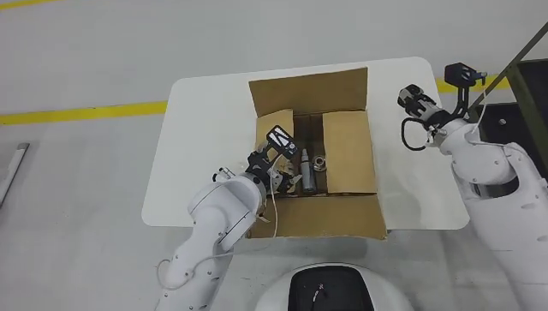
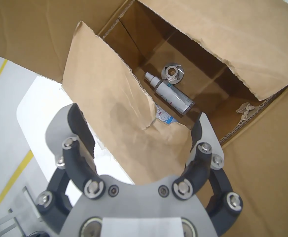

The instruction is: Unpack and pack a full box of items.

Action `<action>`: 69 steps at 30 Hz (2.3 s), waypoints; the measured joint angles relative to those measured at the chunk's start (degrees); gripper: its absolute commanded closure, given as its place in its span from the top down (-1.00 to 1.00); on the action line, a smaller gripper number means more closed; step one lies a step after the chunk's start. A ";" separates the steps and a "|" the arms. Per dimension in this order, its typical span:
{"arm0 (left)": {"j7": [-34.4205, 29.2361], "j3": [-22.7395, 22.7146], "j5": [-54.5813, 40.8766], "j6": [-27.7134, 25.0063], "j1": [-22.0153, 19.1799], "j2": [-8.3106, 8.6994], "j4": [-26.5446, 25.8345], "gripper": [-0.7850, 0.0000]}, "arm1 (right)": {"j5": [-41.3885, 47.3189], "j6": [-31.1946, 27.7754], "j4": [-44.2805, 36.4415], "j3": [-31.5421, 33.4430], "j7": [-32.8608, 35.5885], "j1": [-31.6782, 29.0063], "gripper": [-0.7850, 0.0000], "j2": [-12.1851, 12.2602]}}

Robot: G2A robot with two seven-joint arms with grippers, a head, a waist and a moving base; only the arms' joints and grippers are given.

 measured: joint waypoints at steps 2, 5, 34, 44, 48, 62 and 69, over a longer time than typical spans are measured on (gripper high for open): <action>0.00 0.00 0.00 0.00 0.00 0.00 0.00 1.00 | 0.49 0.11 3.07 -0.80 -1.27 2.57 -1.00 -0.24; 0.00 0.00 0.00 0.00 0.00 0.00 0.00 1.00 | 2.10 -0.61 8.08 -2.11 -1.96 6.46 -1.00 -0.64; 0.00 0.00 0.00 0.00 0.00 0.00 0.00 1.00 | 18.03 -36.61 31.40 -8.68 18.41 20.94 -1.00 -0.88; 0.00 0.00 0.00 0.00 0.00 0.00 0.00 1.00 | 13.92 -36.85 21.44 -6.77 19.98 15.42 -1.00 0.84; 0.00 0.00 0.00 0.00 0.00 0.00 0.00 1.00 | 12.21 -35.29 17.87 -5.62 18.76 13.86 -1.00 1.39; 1.94 -1.37 -0.38 -0.72 2.40 0.49 -1.93 1.00 | 12.30 -34.38 9.36 -6.90 23.74 10.42 -1.00 2.57; 1.69 -4.66 -3.23 -2.90 4.80 1.18 -6.30 1.00 | 10.30 -33.96 9.98 -8.84 22.66 9.91 -1.00 2.71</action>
